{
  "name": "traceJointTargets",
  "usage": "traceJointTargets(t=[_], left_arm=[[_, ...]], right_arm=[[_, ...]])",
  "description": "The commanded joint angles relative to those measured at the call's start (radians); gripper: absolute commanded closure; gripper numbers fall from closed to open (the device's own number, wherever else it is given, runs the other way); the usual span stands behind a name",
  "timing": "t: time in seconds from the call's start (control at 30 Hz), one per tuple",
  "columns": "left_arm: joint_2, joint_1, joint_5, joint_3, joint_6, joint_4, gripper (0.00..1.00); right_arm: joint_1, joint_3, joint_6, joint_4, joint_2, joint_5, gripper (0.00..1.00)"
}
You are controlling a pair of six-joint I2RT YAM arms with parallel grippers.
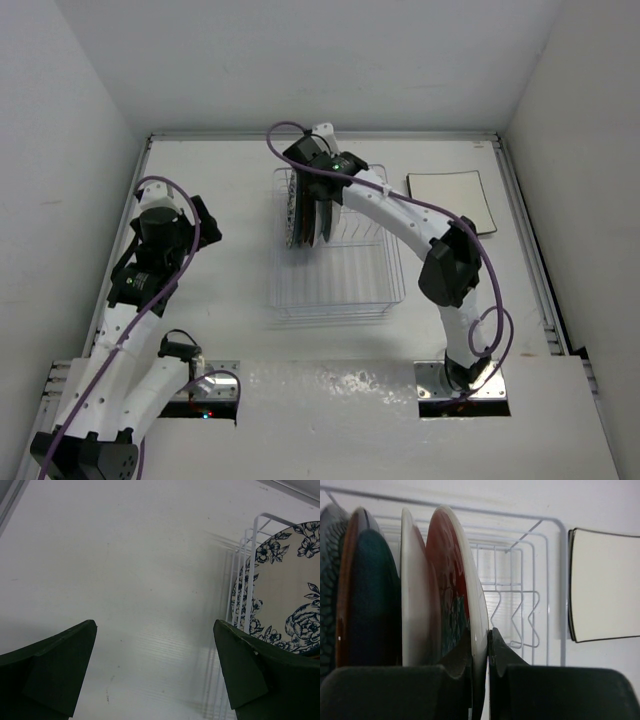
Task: Unload the plates from the dish rack
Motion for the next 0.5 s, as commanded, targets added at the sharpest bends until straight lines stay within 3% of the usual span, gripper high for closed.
traceJointTargets(t=[0.0, 0.23, 0.47], left_arm=[[-0.015, -0.012, 0.003, 0.014, -0.001, 0.024, 0.00], [-0.009, -0.012, 0.003, 0.014, -0.001, 0.024, 0.00], [-0.016, -0.016, 0.038, 0.013, 0.005, 0.033, 0.00]], right_arm=[[-0.006, 0.142, -0.049, 0.024, -0.088, 0.146, 1.00], [-0.006, 0.242, -0.101, 0.004, -0.120, 0.179, 1.00], [-0.005, 0.233, -0.178, 0.008, -0.250, 0.241, 1.00]])
